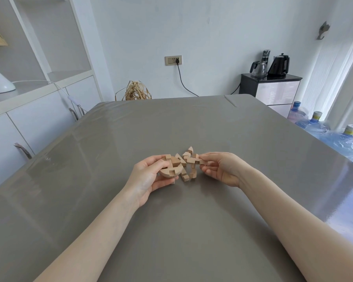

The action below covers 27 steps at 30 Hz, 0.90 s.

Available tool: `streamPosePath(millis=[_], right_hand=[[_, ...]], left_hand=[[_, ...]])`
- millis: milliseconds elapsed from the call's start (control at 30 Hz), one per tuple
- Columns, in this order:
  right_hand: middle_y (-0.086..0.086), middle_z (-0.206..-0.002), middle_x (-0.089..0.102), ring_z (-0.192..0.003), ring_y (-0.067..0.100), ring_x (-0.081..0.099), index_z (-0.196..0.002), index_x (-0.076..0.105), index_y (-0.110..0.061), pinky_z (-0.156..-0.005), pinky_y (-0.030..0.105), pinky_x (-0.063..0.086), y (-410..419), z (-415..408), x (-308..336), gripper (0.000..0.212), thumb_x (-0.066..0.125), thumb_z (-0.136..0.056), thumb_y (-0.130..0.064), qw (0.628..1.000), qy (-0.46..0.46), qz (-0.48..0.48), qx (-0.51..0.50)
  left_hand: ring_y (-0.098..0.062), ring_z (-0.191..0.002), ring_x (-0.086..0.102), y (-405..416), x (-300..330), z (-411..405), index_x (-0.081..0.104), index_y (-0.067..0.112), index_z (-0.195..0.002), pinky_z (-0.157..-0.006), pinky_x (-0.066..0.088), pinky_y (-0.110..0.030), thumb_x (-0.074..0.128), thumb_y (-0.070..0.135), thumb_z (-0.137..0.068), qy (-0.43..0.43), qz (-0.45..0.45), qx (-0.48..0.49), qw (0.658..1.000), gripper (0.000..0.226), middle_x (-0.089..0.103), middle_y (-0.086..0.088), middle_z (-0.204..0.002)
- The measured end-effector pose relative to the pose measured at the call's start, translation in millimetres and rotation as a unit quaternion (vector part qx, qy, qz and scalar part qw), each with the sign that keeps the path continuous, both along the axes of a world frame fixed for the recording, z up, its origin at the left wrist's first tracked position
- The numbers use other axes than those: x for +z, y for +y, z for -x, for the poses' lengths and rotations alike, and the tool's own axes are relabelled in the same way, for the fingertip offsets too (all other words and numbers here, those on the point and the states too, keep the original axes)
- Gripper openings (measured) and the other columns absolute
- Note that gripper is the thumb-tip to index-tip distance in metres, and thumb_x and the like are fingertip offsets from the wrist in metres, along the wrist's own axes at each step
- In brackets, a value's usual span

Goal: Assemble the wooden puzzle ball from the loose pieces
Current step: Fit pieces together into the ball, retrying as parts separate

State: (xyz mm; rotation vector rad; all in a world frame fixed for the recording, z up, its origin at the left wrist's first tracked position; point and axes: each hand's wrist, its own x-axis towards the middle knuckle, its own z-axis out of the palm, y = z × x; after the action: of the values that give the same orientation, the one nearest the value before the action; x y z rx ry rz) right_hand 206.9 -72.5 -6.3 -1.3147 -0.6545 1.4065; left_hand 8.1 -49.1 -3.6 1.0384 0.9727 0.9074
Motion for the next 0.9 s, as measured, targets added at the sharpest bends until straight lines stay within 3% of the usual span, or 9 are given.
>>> streamPosePath(millis=[233, 400, 567, 767, 900], right_hand=[[0.009, -0.067, 0.067, -0.052, 0.014, 0.066, -0.085, 0.065, 0.001, -0.054, 0.018, 0.055, -1.7, 2.1, -0.1, 0.008, 0.058, -0.089, 0.002, 0.997, 0.033, -0.066, -0.023], [0.011, -0.073, 0.066, -0.056, 0.015, 0.061, -0.077, 0.061, -0.002, -0.058, 0.019, 0.054, -3.7, 3.1, -1.0, 0.014, 0.056, -0.085, 0.009, 0.987, -0.114, -0.113, -0.007], [0.013, -0.073, 0.064, -0.062, 0.019, 0.057, -0.077, 0.063, -0.002, -0.055, 0.018, 0.051, -5.7, 4.4, -0.9, 0.012, 0.067, -0.076, 0.01, 0.977, -0.19, -0.094, 0.024], [0.01, -0.068, 0.063, -0.049, 0.017, 0.056, -0.075, 0.062, -0.006, -0.053, 0.021, 0.046, -1.8, 5.9, -3.2, 0.013, 0.061, -0.079, 0.007, 0.945, -0.317, -0.073, 0.027], [0.007, -0.068, 0.066, -0.053, 0.016, 0.054, -0.076, 0.061, -0.007, -0.052, 0.021, 0.043, -3.4, 8.5, -2.7, 0.015, 0.06, -0.079, 0.008, 0.952, -0.28, -0.117, 0.031]], left_hand=[[-0.032, -0.076, 0.072, 0.6, 0.0, 0.4, 0.066, 0.006, -0.107, -0.064, 0.06, -0.029, 0.06, 0.005, -0.088, 0.015, -0.011, -0.004, 1.0, 0.021, 0.074, -0.017, -0.094], [-0.029, -0.075, 0.071, 2.3, 2.1, 3.4, 0.065, 0.007, -0.109, -0.06, 0.058, -0.026, 0.058, 0.004, -0.088, -0.003, -0.01, 0.016, 1.0, 0.022, 0.073, -0.017, -0.092], [-0.032, -0.08, 0.071, 2.6, 3.1, 4.0, 0.065, 0.007, -0.108, -0.06, 0.059, -0.025, 0.058, 0.004, -0.088, -0.006, -0.009, 0.023, 1.0, 0.022, 0.073, -0.018, -0.097], [-0.032, -0.08, 0.071, 1.3, 3.1, 3.0, 0.065, 0.007, -0.106, -0.063, 0.059, -0.026, 0.057, 0.003, -0.087, 0.0, -0.009, 0.021, 1.0, 0.021, 0.072, -0.019, -0.098], [-0.031, -0.079, 0.071, 1.4, 2.9, 3.6, 0.065, 0.008, -0.103, -0.063, 0.059, -0.026, 0.057, 0.003, -0.087, -0.001, -0.009, 0.022, 1.0, 0.019, 0.073, -0.019, -0.097]])
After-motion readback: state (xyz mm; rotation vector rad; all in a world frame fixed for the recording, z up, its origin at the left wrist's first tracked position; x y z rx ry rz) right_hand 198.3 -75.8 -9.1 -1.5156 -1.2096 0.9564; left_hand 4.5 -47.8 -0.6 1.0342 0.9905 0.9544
